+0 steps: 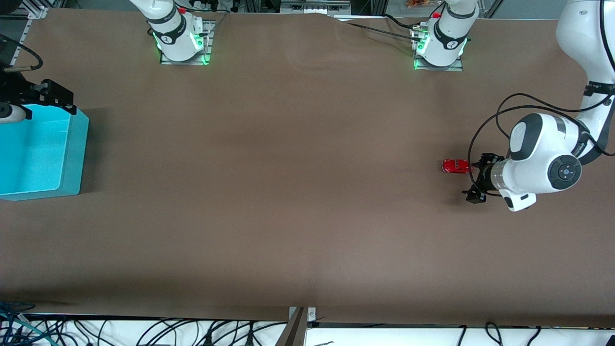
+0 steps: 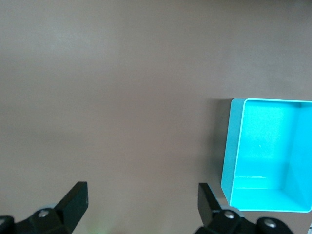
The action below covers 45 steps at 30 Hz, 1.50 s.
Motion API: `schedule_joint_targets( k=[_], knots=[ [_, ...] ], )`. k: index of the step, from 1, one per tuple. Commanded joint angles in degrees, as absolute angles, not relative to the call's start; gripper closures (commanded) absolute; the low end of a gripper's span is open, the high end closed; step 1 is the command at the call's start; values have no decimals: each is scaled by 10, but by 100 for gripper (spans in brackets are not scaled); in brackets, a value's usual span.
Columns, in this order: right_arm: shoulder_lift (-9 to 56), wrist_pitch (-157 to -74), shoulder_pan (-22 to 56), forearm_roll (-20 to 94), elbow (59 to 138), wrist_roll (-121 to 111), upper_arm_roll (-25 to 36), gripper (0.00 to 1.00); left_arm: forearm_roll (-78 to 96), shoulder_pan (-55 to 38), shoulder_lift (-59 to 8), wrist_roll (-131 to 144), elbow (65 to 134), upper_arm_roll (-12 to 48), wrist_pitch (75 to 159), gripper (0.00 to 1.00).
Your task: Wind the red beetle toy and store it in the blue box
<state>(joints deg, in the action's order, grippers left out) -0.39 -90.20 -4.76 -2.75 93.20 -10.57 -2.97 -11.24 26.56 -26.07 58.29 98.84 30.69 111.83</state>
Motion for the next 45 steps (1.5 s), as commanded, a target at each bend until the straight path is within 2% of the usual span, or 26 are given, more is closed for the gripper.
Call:
schedule_joint_targets(
  k=[1,5,11,19,34,41,45],
  knots=[
    [0,-888,-51,-24,919,-116,-29,0,-125,237,-213,443,984,281,1086,0],
    [2,-884,-51,-25,910,-120,-29,0,-115,193,-203,361,949,232,1040,0],
    [2,-882,-52,-27,908,-124,-28,0,-100,185,-203,260,889,226,972,0],
    [2,-882,-52,-26,908,-123,-28,0,-64,169,-201,134,850,189,929,0],
    [2,-883,-53,-25,907,-123,-27,0,4,132,-182,105,859,102,928,0],
    [2,-883,-53,-25,908,-123,-26,0,4,121,-182,84,866,96,925,1],
    [2,-884,-53,-25,908,-123,-26,0,4,103,-182,35,870,70,922,1]
  ],
)
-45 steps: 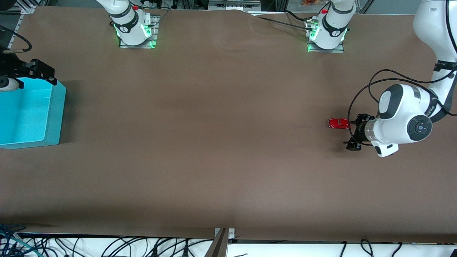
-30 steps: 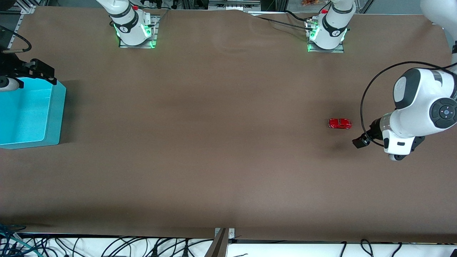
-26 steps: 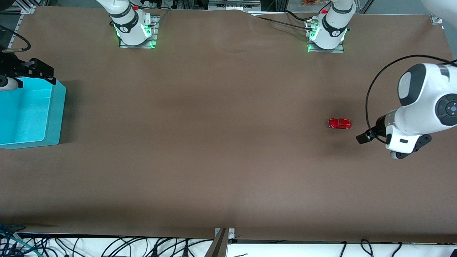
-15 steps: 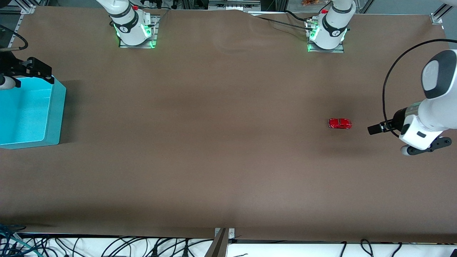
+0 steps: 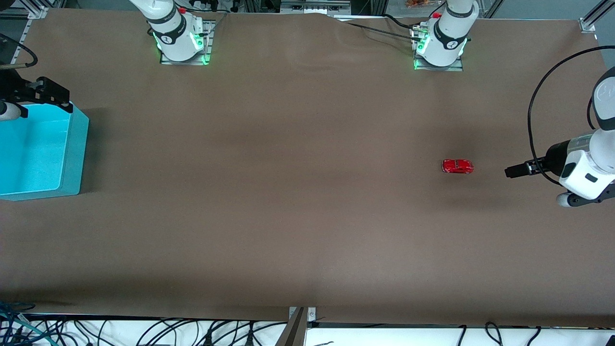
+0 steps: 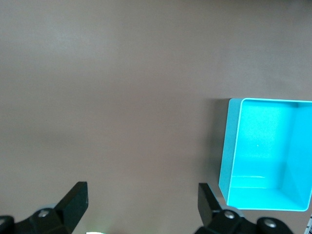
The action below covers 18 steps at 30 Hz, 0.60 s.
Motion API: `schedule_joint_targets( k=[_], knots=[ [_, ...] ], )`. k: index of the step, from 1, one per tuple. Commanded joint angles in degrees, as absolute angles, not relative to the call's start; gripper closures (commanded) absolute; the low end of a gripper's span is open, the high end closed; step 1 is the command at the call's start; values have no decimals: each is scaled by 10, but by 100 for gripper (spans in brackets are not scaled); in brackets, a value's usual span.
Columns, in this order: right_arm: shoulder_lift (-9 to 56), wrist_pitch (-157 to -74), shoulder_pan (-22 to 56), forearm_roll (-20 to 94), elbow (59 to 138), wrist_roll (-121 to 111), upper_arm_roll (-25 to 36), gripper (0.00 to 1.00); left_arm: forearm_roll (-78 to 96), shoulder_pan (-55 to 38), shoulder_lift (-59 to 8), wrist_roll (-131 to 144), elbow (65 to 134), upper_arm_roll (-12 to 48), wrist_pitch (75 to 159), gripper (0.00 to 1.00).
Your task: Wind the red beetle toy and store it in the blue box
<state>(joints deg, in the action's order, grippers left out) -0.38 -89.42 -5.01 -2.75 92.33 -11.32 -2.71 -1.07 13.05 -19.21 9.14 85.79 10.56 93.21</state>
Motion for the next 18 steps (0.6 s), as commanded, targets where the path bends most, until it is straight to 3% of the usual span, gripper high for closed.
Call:
schedule_joint_targets(
  k=[1,18],
  knots=[
    [2,-884,-53,-25,908,-123,-26,0,5,99,-182,31,870,65,919,1],
    [2,-883,-53,-25,908,-123,-26,0,25,97,-184,165,881,61,904,0]
  ],
)
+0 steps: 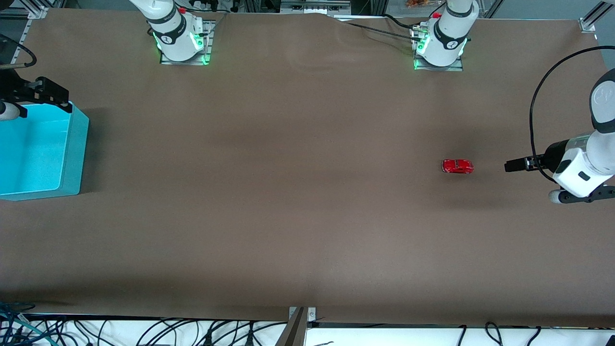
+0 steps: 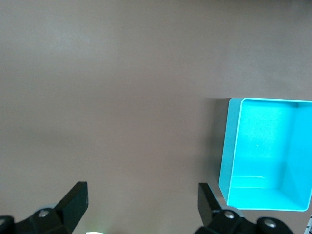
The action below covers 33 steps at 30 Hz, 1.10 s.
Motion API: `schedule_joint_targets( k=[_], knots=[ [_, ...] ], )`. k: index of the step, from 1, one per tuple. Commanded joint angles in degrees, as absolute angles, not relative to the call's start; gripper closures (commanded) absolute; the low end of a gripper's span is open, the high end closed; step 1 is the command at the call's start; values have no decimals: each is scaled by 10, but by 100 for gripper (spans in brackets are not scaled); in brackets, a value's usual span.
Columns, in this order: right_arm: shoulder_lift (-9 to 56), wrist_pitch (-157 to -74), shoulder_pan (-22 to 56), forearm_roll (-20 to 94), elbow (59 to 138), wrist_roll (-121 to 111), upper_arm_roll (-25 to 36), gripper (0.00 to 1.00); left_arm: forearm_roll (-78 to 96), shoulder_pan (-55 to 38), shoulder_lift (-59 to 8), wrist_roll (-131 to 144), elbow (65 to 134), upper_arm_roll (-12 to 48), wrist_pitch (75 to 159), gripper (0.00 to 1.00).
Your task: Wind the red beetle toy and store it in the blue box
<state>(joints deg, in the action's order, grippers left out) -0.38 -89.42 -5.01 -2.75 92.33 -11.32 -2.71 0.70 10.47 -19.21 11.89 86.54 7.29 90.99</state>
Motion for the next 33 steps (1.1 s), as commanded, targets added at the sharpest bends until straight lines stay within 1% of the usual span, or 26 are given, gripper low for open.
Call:
schedule_joint_targets(
  k=[1,8,12,19,33],
  knots=[
    [2,-883,-53,-25,908,-123,-26,0,26,97,-184,182,882,61,904,0],
    [2,-883,-53,-25,908,-123,-26,0,26,97,-184,316,899,61,905,0],
    [2,-883,-53,-25,908,-122,-26,0,25,98,-183,366,928,60,909,0],
    [2,-883,-53,-25,908,-123,-26,0,35,98,-189,460,951,50,918,0],
    [2,-884,-53,-25,908,-123,-26,0,50,98,-188,632,1056,48,1063,0]
  ],
)
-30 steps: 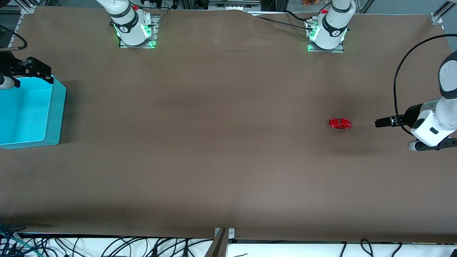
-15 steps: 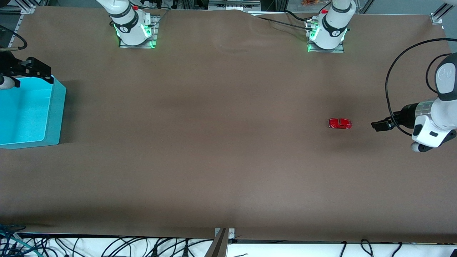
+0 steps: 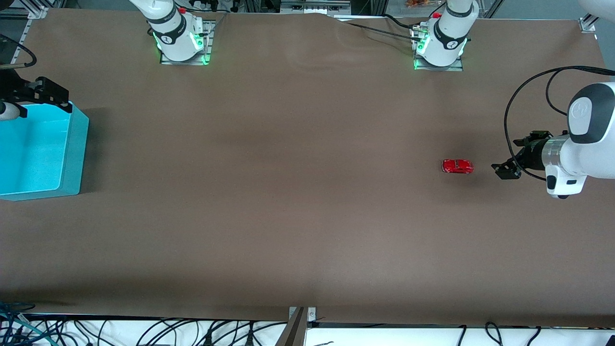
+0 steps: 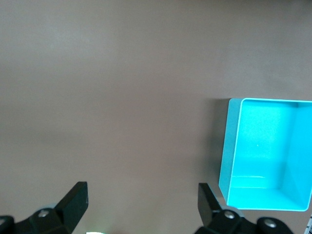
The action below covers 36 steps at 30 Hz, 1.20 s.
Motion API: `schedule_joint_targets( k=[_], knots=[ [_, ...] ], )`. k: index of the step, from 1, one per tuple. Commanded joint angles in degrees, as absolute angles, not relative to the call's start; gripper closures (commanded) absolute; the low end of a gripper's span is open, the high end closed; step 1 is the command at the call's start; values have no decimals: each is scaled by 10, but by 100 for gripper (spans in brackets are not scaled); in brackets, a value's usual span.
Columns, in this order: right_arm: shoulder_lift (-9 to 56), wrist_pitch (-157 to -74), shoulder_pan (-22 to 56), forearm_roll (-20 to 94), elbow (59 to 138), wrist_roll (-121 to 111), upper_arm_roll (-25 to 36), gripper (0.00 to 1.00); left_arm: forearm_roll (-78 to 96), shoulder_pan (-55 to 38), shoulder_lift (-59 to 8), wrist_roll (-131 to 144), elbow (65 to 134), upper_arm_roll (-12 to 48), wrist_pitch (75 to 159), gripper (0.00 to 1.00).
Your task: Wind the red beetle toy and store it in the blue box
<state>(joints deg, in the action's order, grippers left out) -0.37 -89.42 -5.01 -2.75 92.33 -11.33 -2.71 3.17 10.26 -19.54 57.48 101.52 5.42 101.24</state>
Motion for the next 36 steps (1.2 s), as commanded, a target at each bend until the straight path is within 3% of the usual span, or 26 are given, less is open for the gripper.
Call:
schedule_joint_targets(
  k=[1,20,36],
  knots=[
    [2,-884,-53,-25,908,-123,-26,0,50,99,-188,644,1065,48,1077,0],
    [2,-885,-53,-25,908,-122,-26,0,49,93,-196,817,1207,48,1311,0],
    [2,-885,-53,-25,908,-123,-26,0,51,90,-215,853,1248,49,1380,2]
  ],
)
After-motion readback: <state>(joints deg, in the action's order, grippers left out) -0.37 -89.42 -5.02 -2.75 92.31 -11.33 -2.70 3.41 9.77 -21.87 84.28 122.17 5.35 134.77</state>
